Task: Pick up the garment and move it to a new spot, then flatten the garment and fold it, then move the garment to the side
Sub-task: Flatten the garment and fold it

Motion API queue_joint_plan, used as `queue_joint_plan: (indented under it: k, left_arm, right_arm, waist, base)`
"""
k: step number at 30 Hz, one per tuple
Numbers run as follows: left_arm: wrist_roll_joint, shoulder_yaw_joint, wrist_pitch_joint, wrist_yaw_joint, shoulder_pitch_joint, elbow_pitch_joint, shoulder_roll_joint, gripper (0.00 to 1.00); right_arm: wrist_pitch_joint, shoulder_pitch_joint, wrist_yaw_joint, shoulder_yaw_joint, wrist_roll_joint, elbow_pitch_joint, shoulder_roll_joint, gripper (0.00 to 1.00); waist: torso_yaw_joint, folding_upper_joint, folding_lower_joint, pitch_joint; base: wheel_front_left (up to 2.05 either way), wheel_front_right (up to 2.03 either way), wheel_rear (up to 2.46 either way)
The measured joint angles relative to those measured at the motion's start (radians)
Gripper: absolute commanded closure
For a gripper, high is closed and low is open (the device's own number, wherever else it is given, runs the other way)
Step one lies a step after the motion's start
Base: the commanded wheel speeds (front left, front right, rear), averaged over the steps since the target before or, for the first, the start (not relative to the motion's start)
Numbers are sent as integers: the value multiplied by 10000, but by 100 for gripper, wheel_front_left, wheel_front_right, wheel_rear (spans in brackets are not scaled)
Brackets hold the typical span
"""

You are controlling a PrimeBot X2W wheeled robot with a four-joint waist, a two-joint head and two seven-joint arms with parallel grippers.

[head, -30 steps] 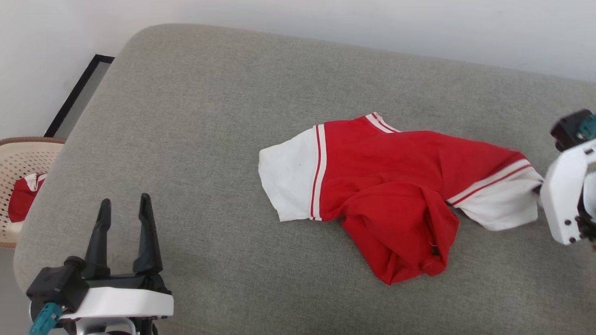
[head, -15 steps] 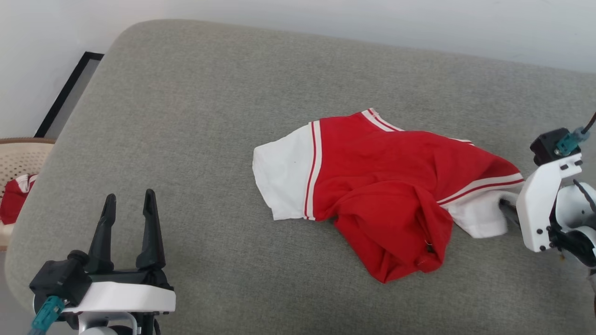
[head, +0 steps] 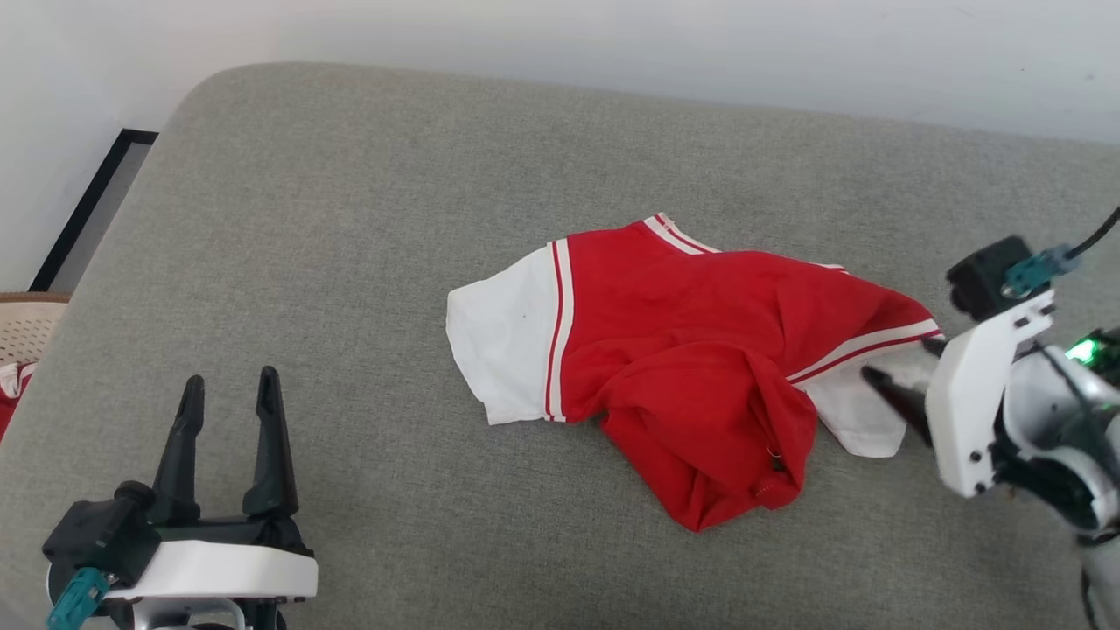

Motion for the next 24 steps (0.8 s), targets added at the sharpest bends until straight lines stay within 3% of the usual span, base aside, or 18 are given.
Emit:
queue_joint_plan:
  k: [9, 17, 19, 20, 24]
  left_arm:
    - [-2, -209, 0, 0, -5, 19, 25, 0]
    - [-63, -362, 0, 0, -218, 127, -12, 0]
    - [-77, -374, 0, 0, -267, 151, -35, 0]
    - [-77, -374, 0, 0, -291, 161, -48, 0]
    - [-79, -345, 0, 0, -323, 182, -77, 0]
  right_arm:
    - [314, 785, 0, 491, -119, -688, 504, 0]
    - [-134, 471, 0, 1427, -510, 779, 1032, 0]
    - [-382, 240, 0, 1670, -577, 1152, 1058, 76]
    - [-479, 135, 0, 1778, -562, 1325, 1085, 100]
    - [-777, -227, -2, 2144, -353, 1567, 1103, 100]
  waist:
    - [102, 0, 0, 78]
    - [526, 0, 0, 349]
    - [595, 0, 0, 399]
    - [627, 0, 1, 415]
    - [707, 0, 0, 438]
  base:
    - [0, 0, 0]
    - [0, 0, 0]
    - [0, 0, 0]
    - [0, 0, 0]
    - [0, 0, 0]
